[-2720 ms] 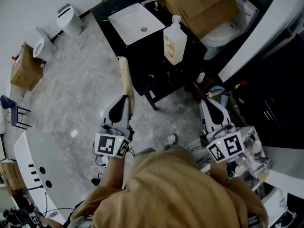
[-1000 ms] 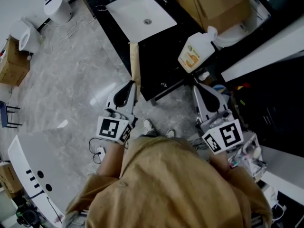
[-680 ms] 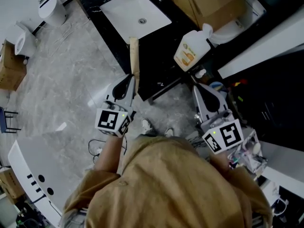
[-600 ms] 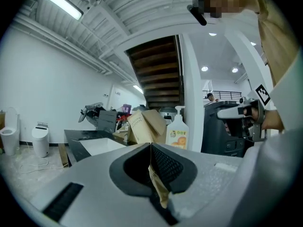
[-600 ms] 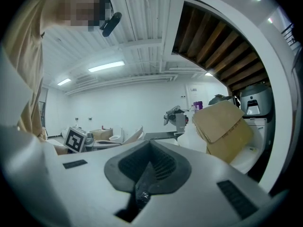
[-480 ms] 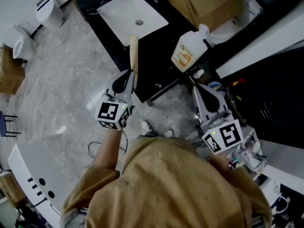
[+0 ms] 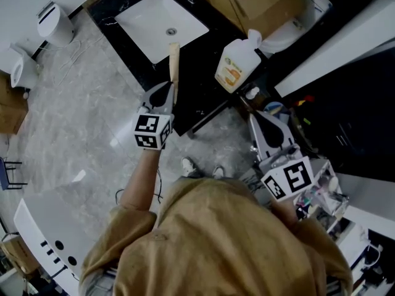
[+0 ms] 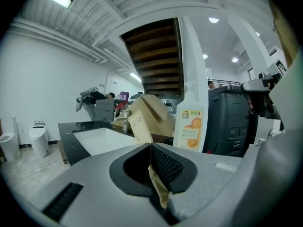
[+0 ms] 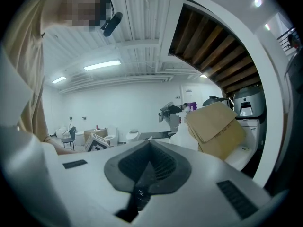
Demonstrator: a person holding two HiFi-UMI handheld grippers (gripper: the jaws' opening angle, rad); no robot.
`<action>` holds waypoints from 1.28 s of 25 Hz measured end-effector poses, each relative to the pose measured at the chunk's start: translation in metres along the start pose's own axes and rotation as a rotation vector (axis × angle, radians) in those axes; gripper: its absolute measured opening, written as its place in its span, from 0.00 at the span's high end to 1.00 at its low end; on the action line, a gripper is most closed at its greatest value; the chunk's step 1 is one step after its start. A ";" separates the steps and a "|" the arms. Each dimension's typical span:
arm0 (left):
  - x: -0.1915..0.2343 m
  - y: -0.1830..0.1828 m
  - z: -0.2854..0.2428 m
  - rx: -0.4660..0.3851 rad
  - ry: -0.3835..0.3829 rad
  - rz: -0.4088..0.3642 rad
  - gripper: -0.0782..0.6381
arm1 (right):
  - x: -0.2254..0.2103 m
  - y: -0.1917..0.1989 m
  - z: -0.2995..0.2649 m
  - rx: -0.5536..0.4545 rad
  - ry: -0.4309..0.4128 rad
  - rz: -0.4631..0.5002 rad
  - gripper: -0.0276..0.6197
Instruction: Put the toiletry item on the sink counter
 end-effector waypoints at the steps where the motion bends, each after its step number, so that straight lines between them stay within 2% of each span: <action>1: 0.000 0.004 -0.006 0.012 0.002 -0.004 0.88 | -0.001 0.001 0.001 0.002 0.006 -0.001 0.95; 12: -0.005 0.038 -0.061 0.131 0.040 -0.060 0.88 | -0.012 0.000 0.016 -0.009 0.071 0.001 0.95; 32: -0.005 0.076 -0.109 0.303 0.071 -0.109 0.88 | -0.015 0.006 0.028 -0.005 0.131 -0.007 0.95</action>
Point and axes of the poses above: the fingertips, and each gripper's own axes: z backward along the fingers, x to its left, y out of its underside, the point moved 1 cm from there along z, backward along the fingers, and after that the axes turned 3 degrees about -y, right-handed, at the moved point
